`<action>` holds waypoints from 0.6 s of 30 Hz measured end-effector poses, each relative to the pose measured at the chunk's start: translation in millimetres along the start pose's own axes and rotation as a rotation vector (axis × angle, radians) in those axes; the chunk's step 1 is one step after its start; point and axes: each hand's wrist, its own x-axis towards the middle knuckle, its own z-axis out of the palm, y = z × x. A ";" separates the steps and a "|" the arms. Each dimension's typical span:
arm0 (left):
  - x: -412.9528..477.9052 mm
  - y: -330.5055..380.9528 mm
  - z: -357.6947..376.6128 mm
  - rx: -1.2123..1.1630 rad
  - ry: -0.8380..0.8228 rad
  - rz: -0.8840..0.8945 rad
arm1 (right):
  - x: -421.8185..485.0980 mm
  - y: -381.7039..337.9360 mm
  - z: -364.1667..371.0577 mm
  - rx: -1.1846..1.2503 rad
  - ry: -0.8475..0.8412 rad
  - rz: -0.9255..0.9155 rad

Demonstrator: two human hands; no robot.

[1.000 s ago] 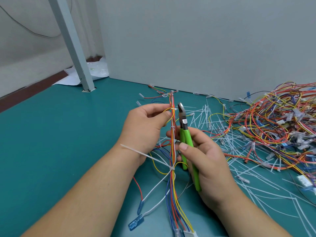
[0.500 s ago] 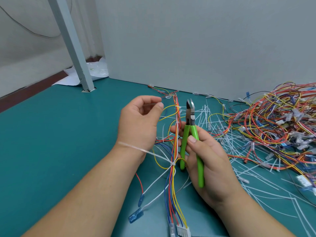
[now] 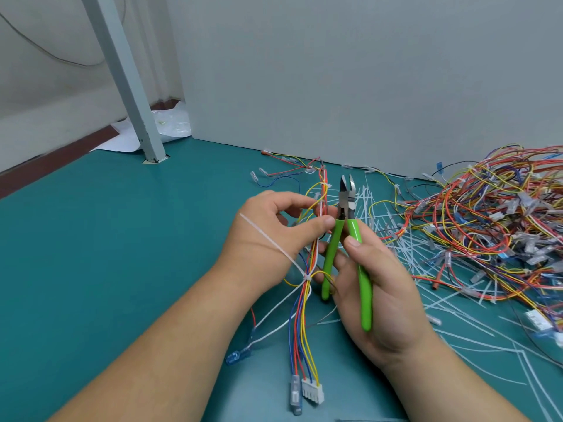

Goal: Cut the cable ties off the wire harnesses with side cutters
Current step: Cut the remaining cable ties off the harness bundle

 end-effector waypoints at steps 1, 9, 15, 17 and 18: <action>0.2 0.0 -0.7 0.010 0.007 0.009 | -0.1 0.1 0.5 -0.008 -0.008 0.000; 2.7 -1.7 0.6 -0.045 0.055 -0.102 | 1.8 1.0 0.5 -0.039 0.022 0.003; 4.8 -5.9 2.6 -0.057 0.022 -0.178 | 3.2 -1.4 2.1 -0.017 0.069 -0.016; 4.9 -6.9 2.2 -0.083 0.023 -0.175 | 2.8 -1.2 1.6 -0.020 0.065 -0.021; 5.1 -7.2 1.8 -0.092 0.027 -0.164 | 2.7 -1.1 1.2 -0.025 0.061 -0.023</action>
